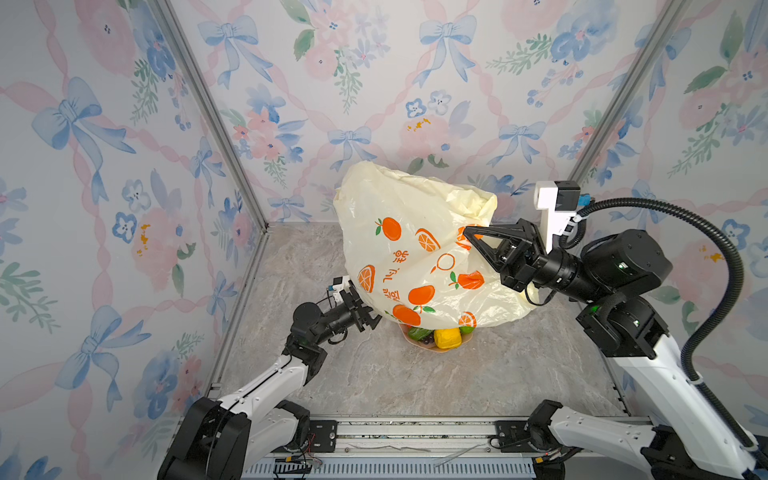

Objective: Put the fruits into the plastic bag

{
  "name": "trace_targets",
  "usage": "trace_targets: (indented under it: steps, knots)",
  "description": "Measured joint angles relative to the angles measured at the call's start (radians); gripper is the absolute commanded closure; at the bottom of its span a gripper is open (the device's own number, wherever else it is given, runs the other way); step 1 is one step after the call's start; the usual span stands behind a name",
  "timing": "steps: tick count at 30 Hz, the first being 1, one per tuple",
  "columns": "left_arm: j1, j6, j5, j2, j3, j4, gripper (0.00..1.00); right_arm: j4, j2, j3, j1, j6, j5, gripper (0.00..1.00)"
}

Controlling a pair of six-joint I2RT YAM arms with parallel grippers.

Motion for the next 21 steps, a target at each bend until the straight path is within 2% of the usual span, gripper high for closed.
trace_targets:
  steps: [2,4,7,10,13,14,18,19,21]
  knots:
    - [-0.003,-0.008,-0.004,0.009,0.000,0.020,0.42,0.000,-0.005,-0.006,0.000,0.000,0.000,1.00]
    - [-0.004,-0.023,-0.014,0.015,-0.004,0.043,0.70,0.000,-0.013,-0.014,-0.001,0.000,0.003,1.00]
    - [-0.003,-0.036,-0.034,0.015,-0.021,0.078,1.00,0.003,-0.033,-0.039,-0.008,0.000,0.007,1.00]
    - [0.014,-0.045,-0.041,0.013,-0.032,0.092,1.00,0.005,-0.056,-0.074,-0.021,0.000,0.011,1.00]
    - [0.083,-0.044,-0.038,-0.005,-0.032,0.089,1.00,0.004,-0.076,-0.116,-0.035,0.000,0.011,0.99]
    - [0.114,-0.037,-0.029,-0.016,-0.029,0.080,1.00,0.003,-0.080,-0.128,-0.037,0.000,0.011,0.93]
    - [0.290,0.092,0.028,-0.087,0.083,-0.123,1.00,-0.005,-0.098,-0.190,-0.065,-0.009,0.019,0.35]
    - [0.330,0.149,0.039,-0.101,0.140,-0.195,1.00,-0.008,-0.101,-0.204,-0.073,-0.012,0.024,0.25]
    - [0.414,0.298,0.055,-0.119,0.291,-0.378,1.00,-0.027,-0.103,-0.230,-0.089,-0.023,0.034,0.14]
